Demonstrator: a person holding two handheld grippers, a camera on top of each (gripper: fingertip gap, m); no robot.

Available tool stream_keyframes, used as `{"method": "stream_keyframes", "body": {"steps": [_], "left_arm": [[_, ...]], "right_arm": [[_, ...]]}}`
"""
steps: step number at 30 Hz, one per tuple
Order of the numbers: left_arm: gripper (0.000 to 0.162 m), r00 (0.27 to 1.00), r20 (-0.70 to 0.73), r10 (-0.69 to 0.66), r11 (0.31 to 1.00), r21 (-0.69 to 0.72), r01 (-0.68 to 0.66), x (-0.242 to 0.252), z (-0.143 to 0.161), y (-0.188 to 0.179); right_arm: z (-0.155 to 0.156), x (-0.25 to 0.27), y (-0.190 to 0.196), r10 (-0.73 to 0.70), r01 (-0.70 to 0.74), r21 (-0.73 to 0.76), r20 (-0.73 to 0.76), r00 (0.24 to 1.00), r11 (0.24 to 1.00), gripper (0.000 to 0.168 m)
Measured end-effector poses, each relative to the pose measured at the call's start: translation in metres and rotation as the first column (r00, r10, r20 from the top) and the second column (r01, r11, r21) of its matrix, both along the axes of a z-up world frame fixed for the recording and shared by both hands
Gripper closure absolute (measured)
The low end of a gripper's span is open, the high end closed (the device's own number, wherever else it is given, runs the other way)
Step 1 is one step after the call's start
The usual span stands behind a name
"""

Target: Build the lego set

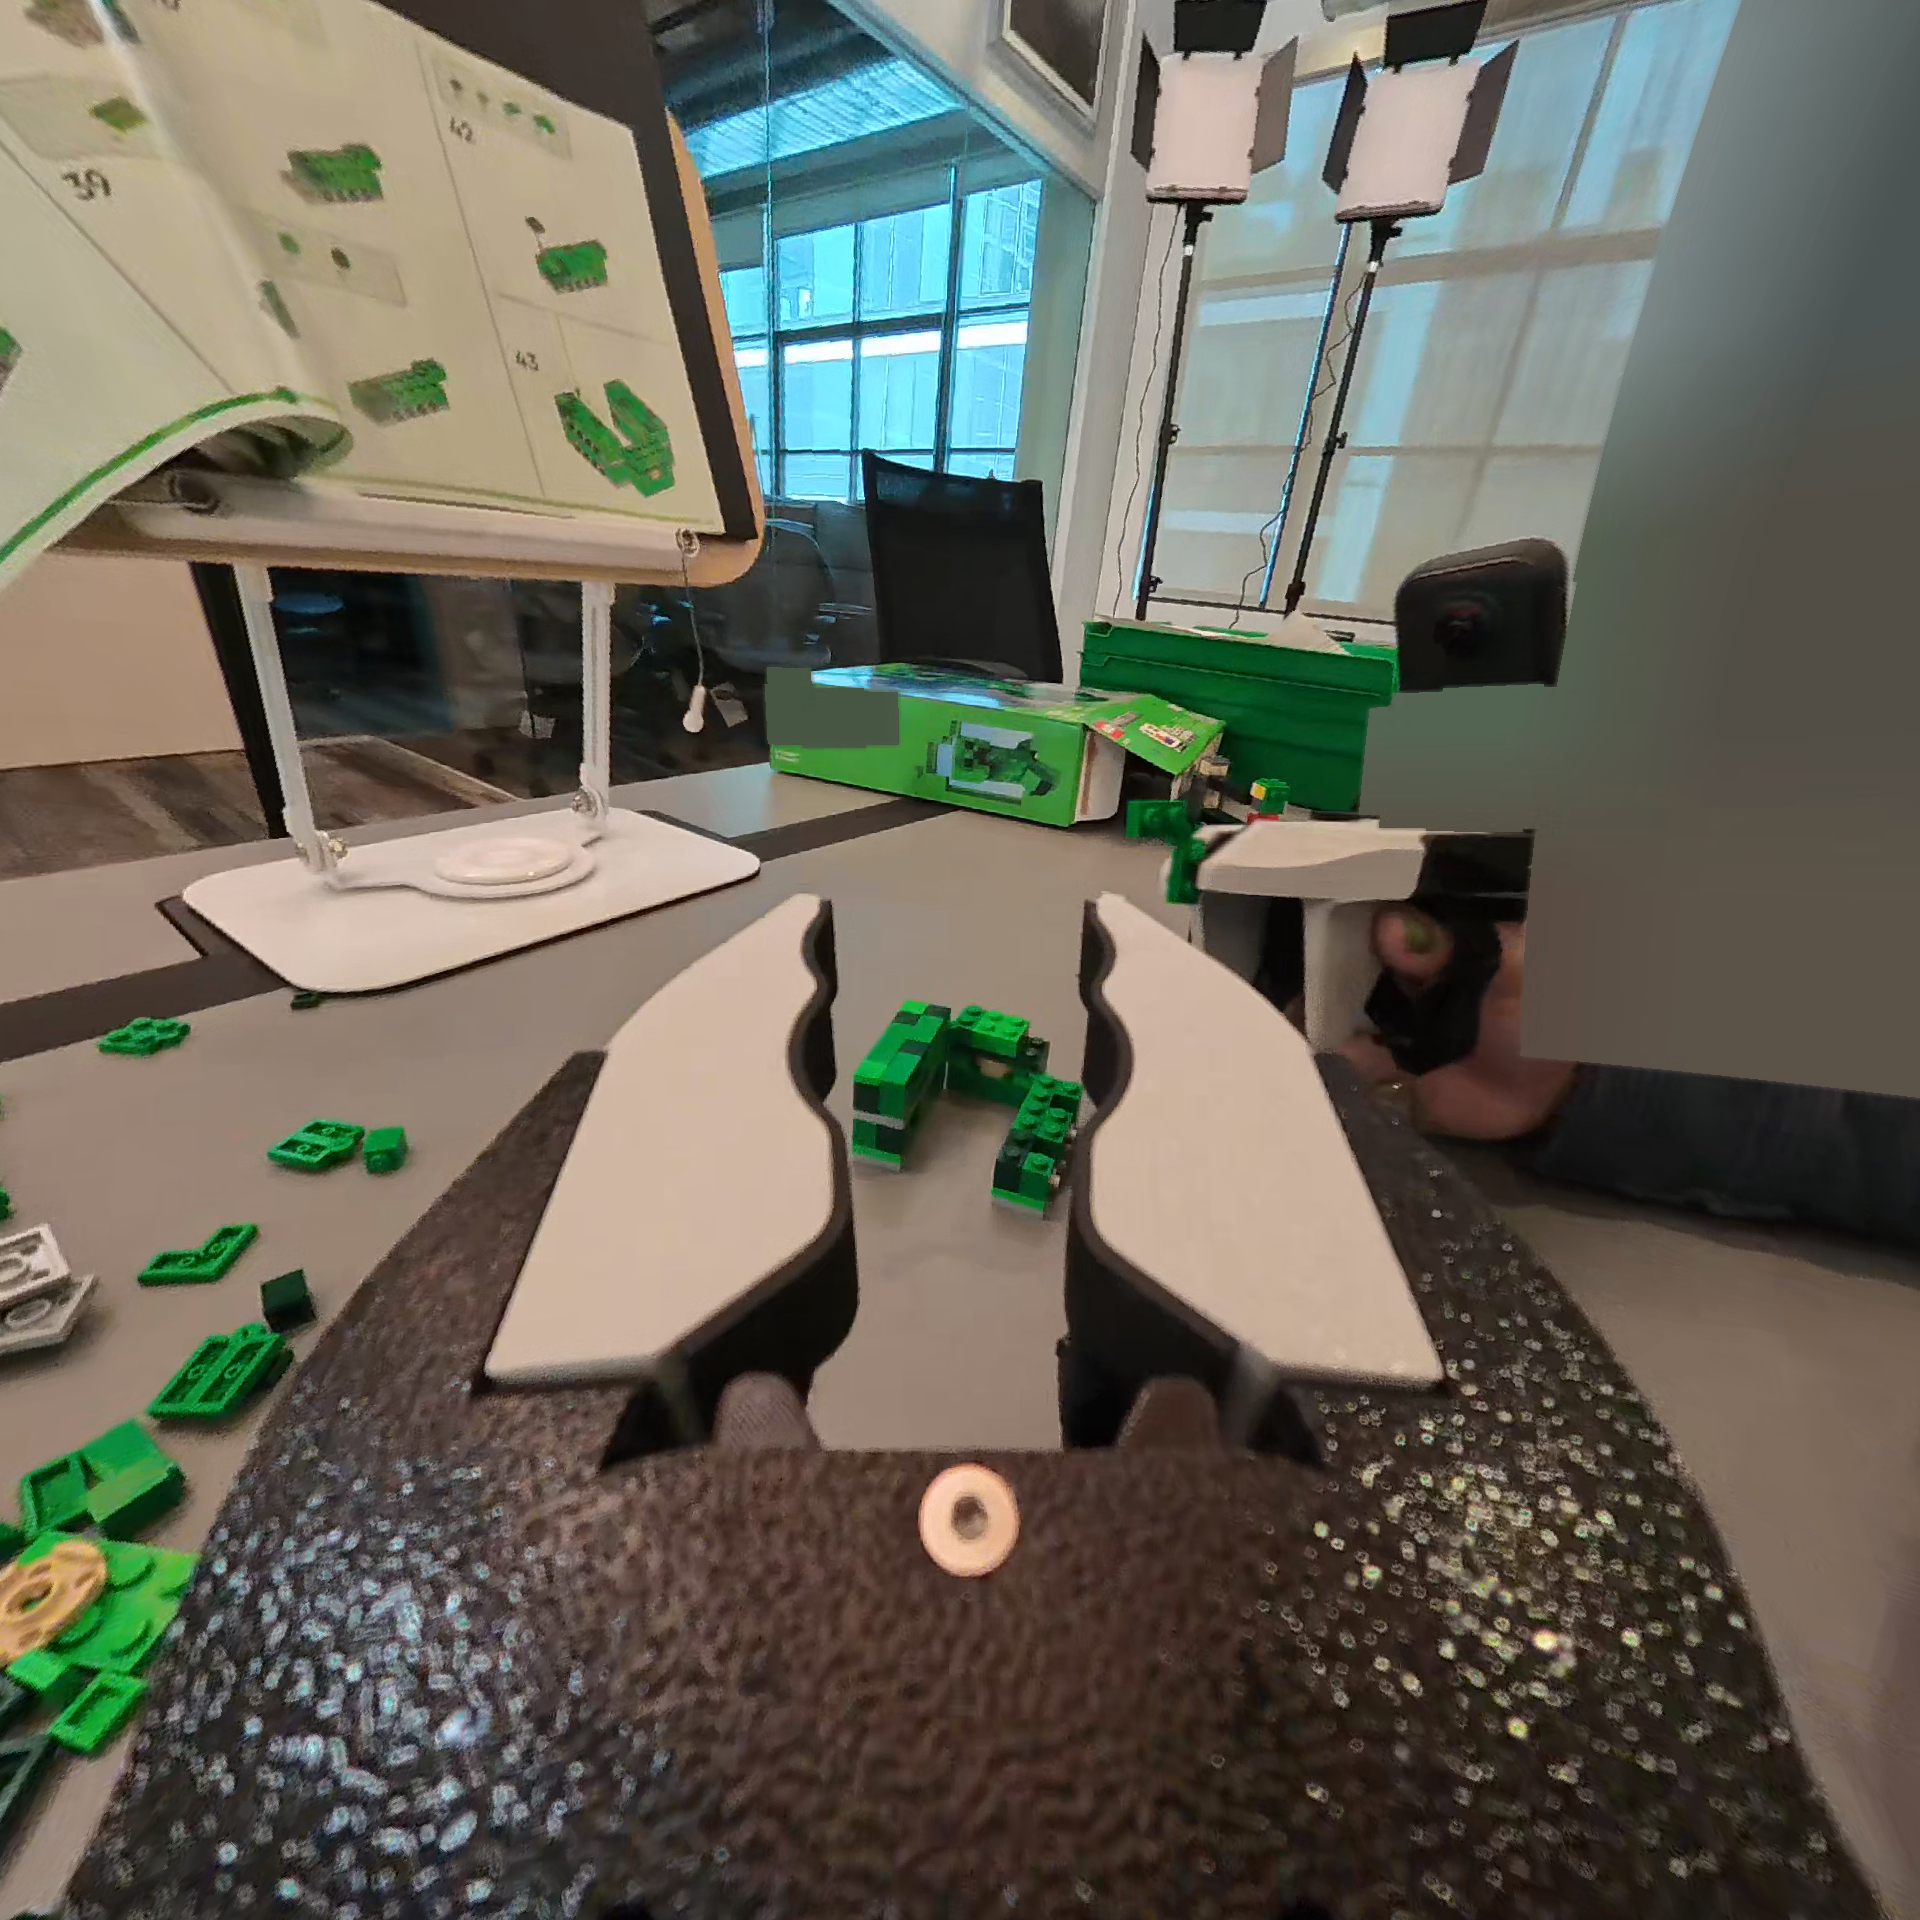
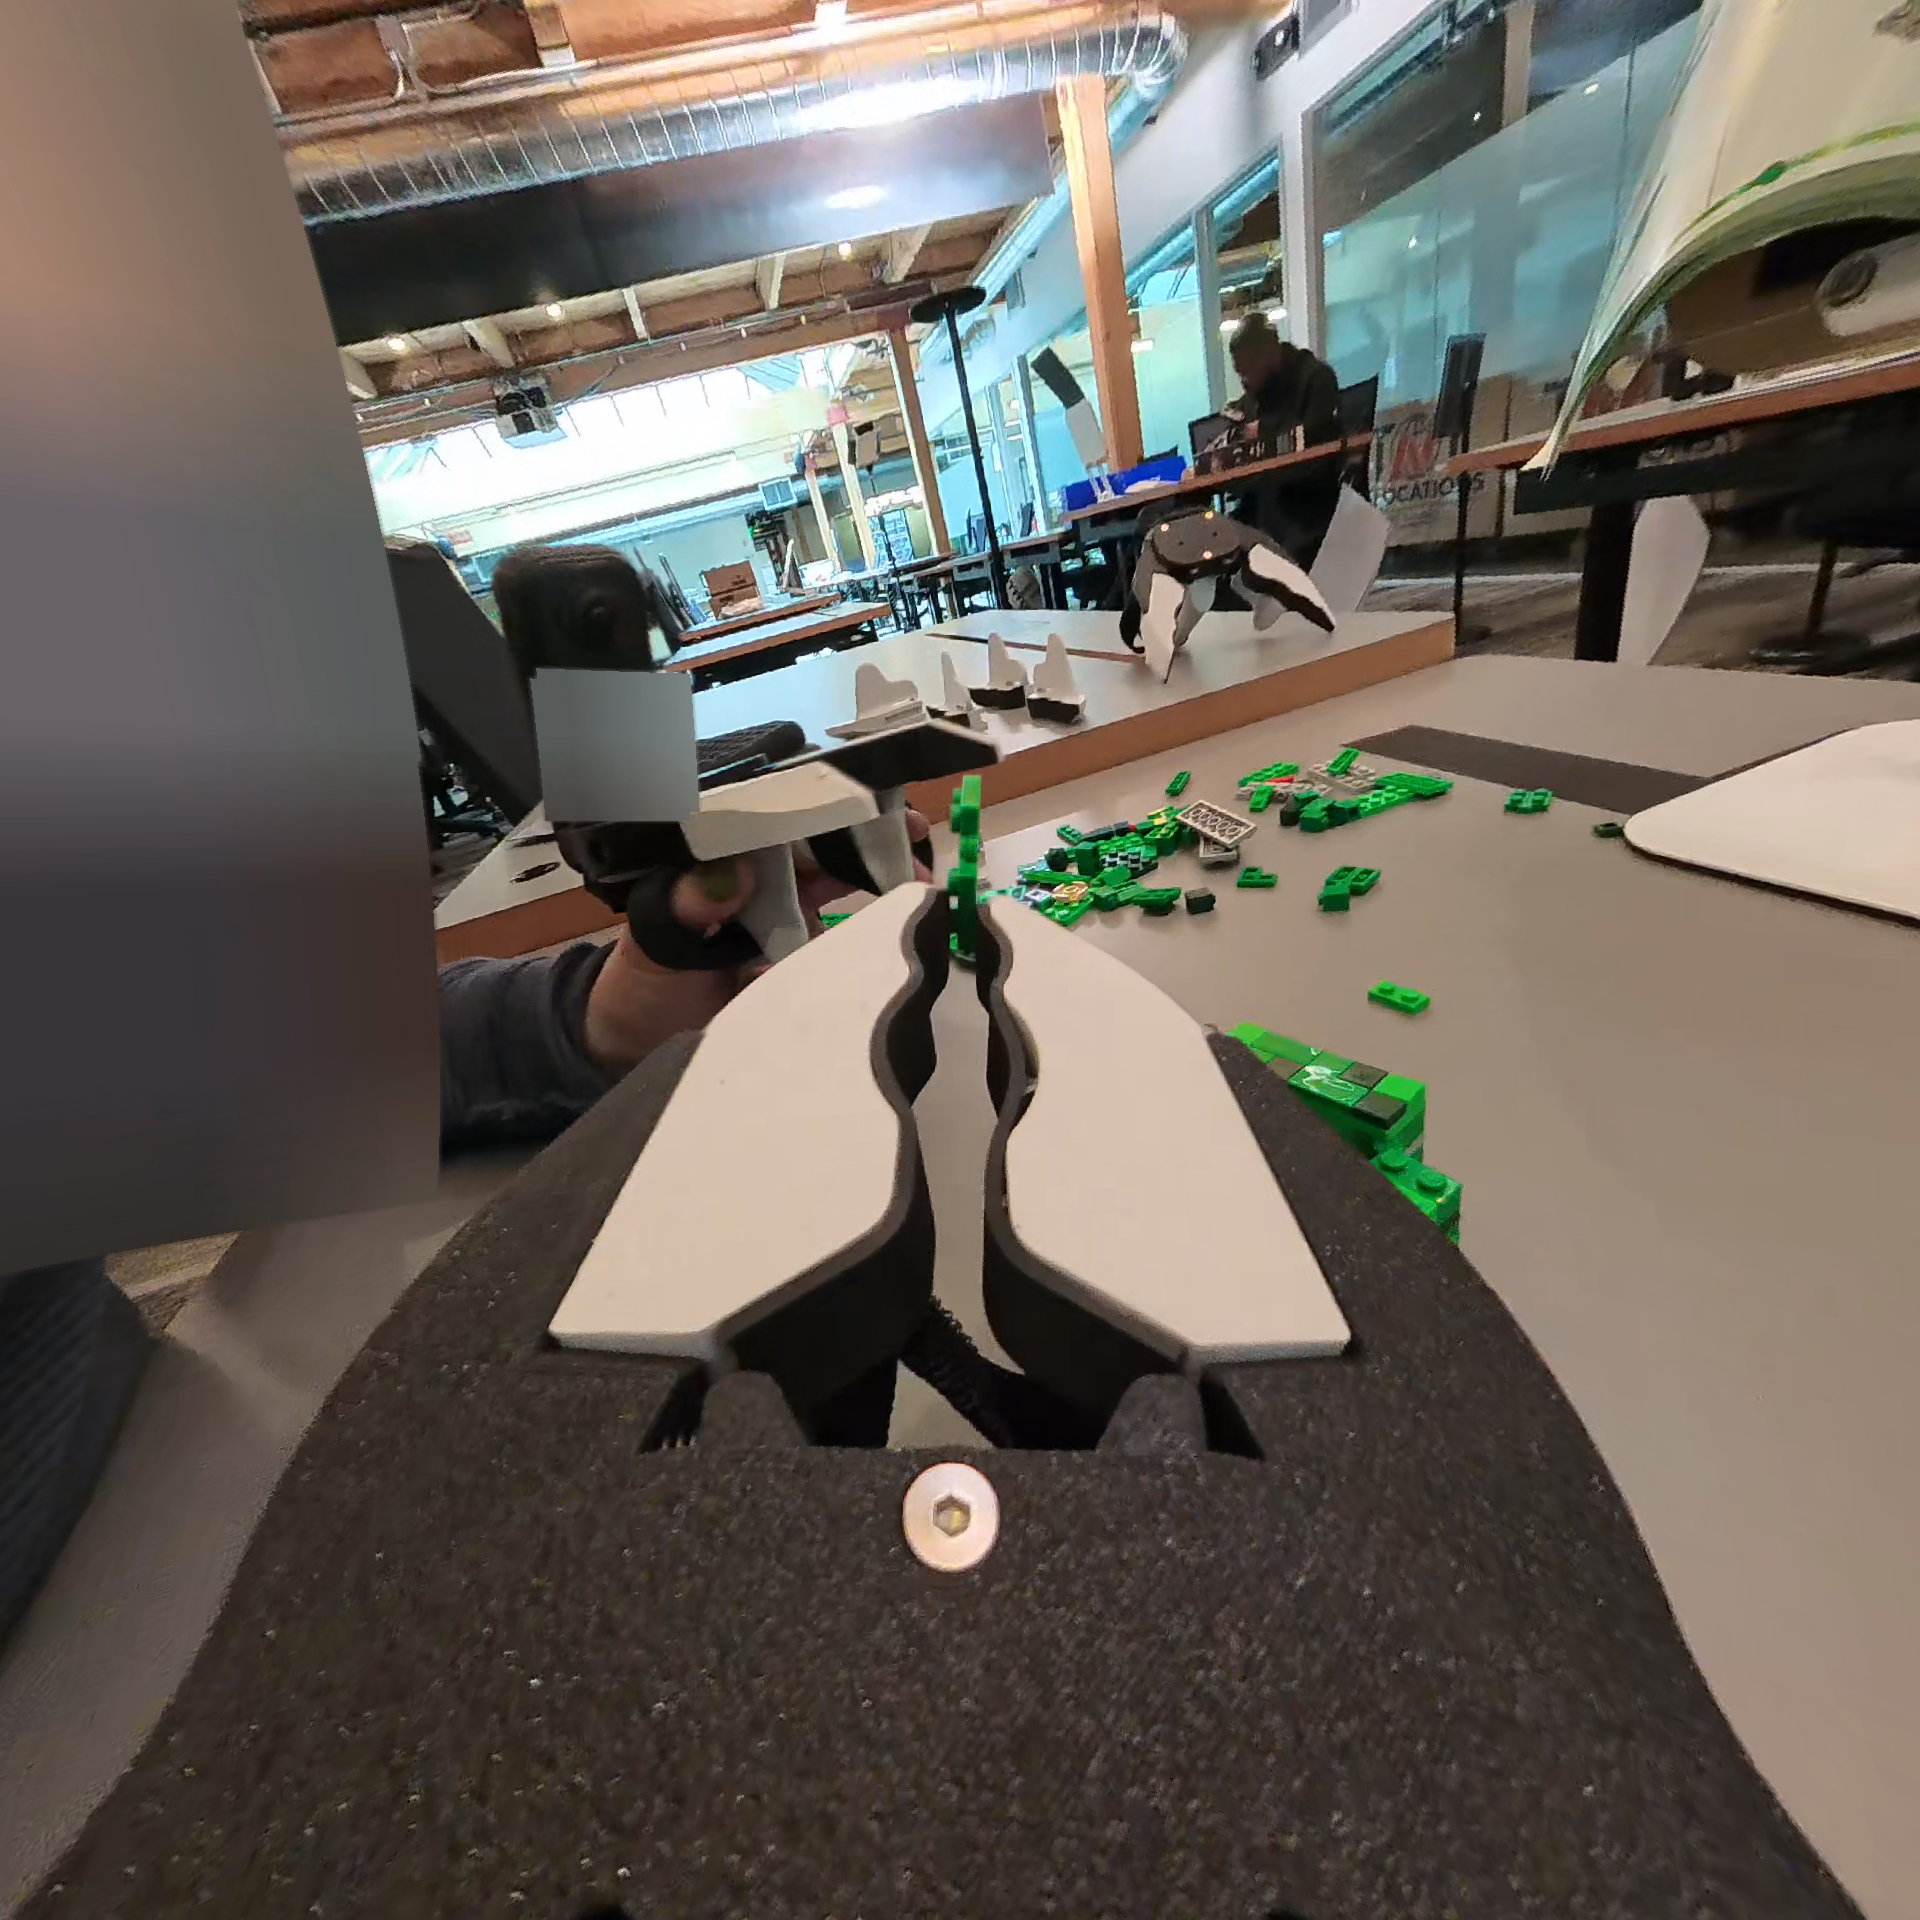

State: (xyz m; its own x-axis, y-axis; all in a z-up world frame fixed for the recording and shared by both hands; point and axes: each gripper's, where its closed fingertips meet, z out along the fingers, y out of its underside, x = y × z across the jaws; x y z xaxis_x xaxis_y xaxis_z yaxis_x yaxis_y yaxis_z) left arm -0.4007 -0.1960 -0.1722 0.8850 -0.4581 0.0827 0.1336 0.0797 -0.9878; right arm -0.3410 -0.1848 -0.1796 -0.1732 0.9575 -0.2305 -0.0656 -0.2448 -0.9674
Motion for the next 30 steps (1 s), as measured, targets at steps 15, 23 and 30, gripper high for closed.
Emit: {"method": "stream_keyframes", "body": {"steps": [15,23,30], "left_arm": [[0.121,0.999,0.037,0.017,1.0,0.011,-0.017,-0.0057,0.0026,-0.0061],[0.122,0.999,0.035,0.013,1.0,0.009,-0.014,-0.0048,0.0022,-0.0065],[0.122,1.0,0.016,0.008,1.0,0.009,-0.008,-0.0022,0.0013,-0.0067]], "right_arm": [[0.0023,0.0023,0.0053,-0.02,0.019,-0.03,-0.022,1.0,0.999,0.164],[0.0018,0.0018,0.0056,-0.02,0.02,-0.033,-0.019,1.0,0.999,0.164],[0.0011,0.0009,0.0056,-0.02,0.02,-0.034,-0.011,1.0,0.999,0.164]]}}
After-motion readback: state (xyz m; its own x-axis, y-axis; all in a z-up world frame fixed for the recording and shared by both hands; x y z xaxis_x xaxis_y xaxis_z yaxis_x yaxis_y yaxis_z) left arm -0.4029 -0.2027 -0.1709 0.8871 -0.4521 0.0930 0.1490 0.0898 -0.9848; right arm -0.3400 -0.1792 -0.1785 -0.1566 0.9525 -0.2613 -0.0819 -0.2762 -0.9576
